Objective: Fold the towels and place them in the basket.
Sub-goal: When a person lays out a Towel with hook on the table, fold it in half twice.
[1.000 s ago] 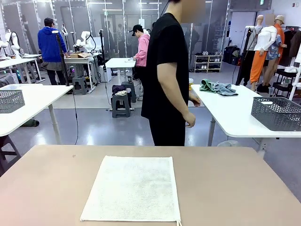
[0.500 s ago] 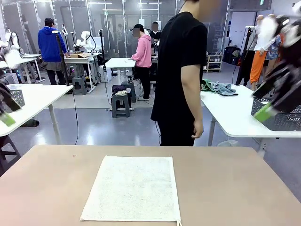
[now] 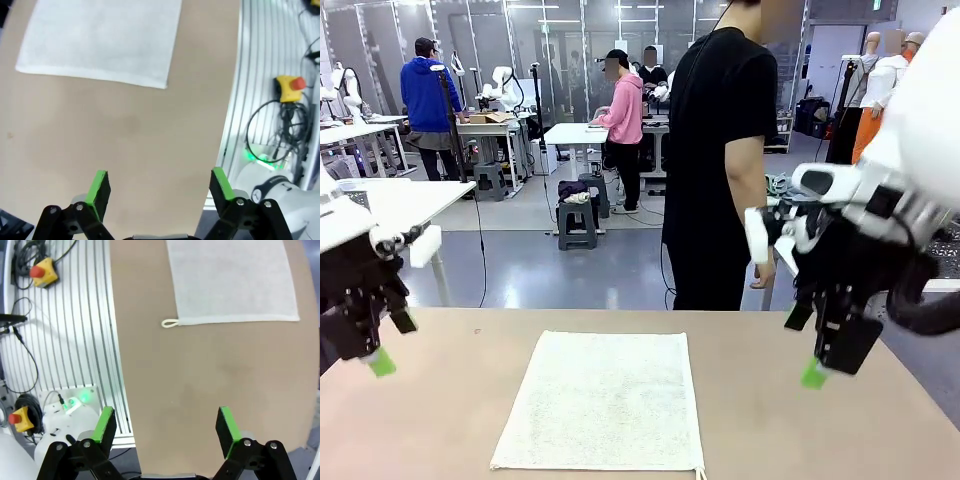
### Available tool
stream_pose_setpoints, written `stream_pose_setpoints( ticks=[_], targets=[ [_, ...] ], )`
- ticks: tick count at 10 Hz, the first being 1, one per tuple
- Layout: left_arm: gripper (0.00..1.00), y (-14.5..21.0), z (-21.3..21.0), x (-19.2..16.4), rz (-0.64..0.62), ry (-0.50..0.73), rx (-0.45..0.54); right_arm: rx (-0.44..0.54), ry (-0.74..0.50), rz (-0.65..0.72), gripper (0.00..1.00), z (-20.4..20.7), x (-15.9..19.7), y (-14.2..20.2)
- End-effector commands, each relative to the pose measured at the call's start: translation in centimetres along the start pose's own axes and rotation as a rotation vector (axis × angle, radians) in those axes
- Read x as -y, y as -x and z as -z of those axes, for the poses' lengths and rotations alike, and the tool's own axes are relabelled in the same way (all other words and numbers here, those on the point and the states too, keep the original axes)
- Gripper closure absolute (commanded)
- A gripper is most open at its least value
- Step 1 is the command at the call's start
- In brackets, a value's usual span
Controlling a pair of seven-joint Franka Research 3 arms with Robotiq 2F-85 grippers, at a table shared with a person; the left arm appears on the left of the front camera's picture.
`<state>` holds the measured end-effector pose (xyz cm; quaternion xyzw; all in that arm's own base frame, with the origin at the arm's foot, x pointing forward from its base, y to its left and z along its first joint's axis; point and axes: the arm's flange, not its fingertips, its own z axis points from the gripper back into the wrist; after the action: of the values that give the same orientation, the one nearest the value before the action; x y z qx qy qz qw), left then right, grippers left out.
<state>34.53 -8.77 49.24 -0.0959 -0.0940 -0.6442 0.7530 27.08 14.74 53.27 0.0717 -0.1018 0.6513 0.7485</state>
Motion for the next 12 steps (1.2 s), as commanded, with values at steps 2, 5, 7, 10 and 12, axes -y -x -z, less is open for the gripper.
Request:
stream_pose_setpoints(
  ticks=[2, 5, 7, 10, 12],
  targets=[
    [0.00, 1.6, 1.4, 1.5, 0.054, -0.045, -0.042, -0.007, -0.018, -0.039, 0.00, 2.4, 0.0, -0.1],
    [0.00, 0.9, 1.3, 1.0, 0.027, -0.004, -0.030, -0.018, -0.026, -0.016, 0.00, 2.1, -0.4, -0.2],
    [0.00, 0.9, 1.3, 1.0, 0.027, -0.004, -0.030, -0.018, -0.026, -0.016, 0.00, 2.1, -0.4, -0.2],
    [0.00, 0.9, 1.3, 1.0, 0.027, -0.004, -0.030, -0.018, -0.026, -0.016, 0.00, 2.1, -0.4, -0.2],
    [0.00, -0.2, 2.0, 1.5, 0.070, -0.022, -0.059, -0.031, -0.015, -0.028, 0.00, 2.8, -0.5, -1.2]
  ],
)
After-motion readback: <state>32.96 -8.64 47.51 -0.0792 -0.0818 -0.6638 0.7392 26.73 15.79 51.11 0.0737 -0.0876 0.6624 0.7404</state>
